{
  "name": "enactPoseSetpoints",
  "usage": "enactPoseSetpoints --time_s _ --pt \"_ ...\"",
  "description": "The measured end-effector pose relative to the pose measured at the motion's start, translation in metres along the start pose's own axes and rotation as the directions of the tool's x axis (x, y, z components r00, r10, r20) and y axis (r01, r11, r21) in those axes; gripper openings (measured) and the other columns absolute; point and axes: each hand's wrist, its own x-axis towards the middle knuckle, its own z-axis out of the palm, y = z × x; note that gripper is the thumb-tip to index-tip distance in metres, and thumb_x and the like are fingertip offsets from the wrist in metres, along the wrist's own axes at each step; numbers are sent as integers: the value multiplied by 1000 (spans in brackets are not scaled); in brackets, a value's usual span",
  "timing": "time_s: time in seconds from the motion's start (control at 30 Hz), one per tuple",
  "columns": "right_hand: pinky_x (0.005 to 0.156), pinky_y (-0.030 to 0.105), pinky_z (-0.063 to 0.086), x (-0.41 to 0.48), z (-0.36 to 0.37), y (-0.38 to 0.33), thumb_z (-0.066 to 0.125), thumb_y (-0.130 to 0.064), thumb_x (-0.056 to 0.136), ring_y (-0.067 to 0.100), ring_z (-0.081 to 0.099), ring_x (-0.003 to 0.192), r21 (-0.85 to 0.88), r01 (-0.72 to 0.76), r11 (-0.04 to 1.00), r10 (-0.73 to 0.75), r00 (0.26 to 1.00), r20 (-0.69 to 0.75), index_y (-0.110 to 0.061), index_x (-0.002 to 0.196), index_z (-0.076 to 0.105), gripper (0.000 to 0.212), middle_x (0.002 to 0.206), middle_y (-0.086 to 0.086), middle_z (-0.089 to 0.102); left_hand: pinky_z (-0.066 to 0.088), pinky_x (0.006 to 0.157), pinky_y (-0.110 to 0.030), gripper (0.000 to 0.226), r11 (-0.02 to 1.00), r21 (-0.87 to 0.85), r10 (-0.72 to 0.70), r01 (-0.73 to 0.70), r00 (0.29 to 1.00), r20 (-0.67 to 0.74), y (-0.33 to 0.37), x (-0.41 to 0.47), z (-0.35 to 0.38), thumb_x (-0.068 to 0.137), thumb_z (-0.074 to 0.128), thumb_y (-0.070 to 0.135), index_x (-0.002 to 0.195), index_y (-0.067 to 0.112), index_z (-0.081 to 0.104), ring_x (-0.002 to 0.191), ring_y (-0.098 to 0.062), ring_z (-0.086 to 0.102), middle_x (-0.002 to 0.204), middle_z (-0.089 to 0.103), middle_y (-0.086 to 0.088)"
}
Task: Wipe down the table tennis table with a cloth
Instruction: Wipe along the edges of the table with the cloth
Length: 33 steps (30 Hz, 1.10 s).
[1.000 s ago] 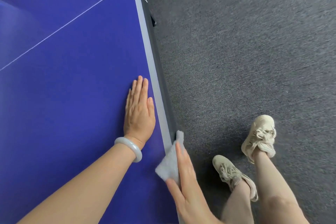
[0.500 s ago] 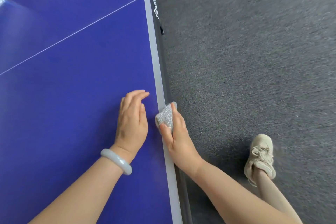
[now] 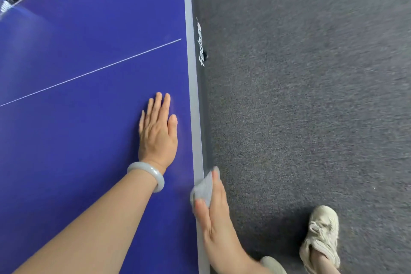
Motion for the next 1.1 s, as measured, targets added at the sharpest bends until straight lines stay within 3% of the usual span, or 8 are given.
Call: enactPoseSetpoints --time_s 0.2,0.37,0.47,0.57,0.63,0.8,1.0,1.1 --pt "125 34 4 129 -26 -57 31 -36 107 9 0 152 62 -18 998 22 998 -63 -22 158 -2 63 166 -3 3 6 123 -37 57 1000 -9 -20 20 1000 24 3 0 -5 101 18 38 156 26 15 150 -6 0 164 8 9" --pt "124 32 8 74 -2 -31 31 -48 103 -12 1 146 10 42 999 -40 987 -156 -40 154 0 60 163 -24 2 8 123 -39 58 1000 -1 -27 27 999 18 4 0 -5 100 14 40 156 25 18 151 -7 2 164 10 8" --pt "124 29 10 65 -4 -28 30 -54 99 -16 2 143 8 -33 999 34 992 -123 -48 147 -1 57 160 -26 4 10 123 -40 58 1000 5 -23 22 999 25 4 0 -5 100 16 39 156 24 21 151 -9 5 164 13 7" --pt "122 24 7 117 -19 -55 32 -42 103 -2 6 147 -18 -46 999 44 997 -69 -30 156 0 63 164 -6 8 11 123 -41 57 1000 17 -26 25 999 43 3 1 -7 101 18 37 156 23 20 151 -10 4 164 12 6" --pt "123 31 13 174 -35 -82 35 -33 106 14 14 150 -25 -61 998 60 996 -68 -17 159 5 62 164 6 15 12 123 -43 57 999 38 -24 22 998 54 4 1 -9 101 19 35 156 22 20 151 -11 4 164 11 4" --pt "121 42 24 253 -59 -124 44 -40 104 24 28 147 45 -95 994 98 993 -59 -22 158 15 64 158 6 31 19 121 -47 58 998 57 -35 31 997 74 4 3 -11 101 21 36 156 21 20 151 -14 6 164 12 3" --pt "119 42 22 254 -60 -122 43 -43 101 27 24 148 -114 -80 990 74 995 -60 -21 158 9 71 162 7 22 25 115 -50 58 997 82 -20 12 996 86 3 3 -8 98 28 33 153 15 29 149 -24 19 162 21 -4" --pt "116 33 19 255 -59 -120 43 -44 100 24 20 149 -112 -91 990 86 995 -47 -22 158 7 72 163 5 18 40 104 -50 54 997 71 8 -13 998 64 3 16 -15 94 36 33 141 11 49 136 -30 40 150 41 -8"
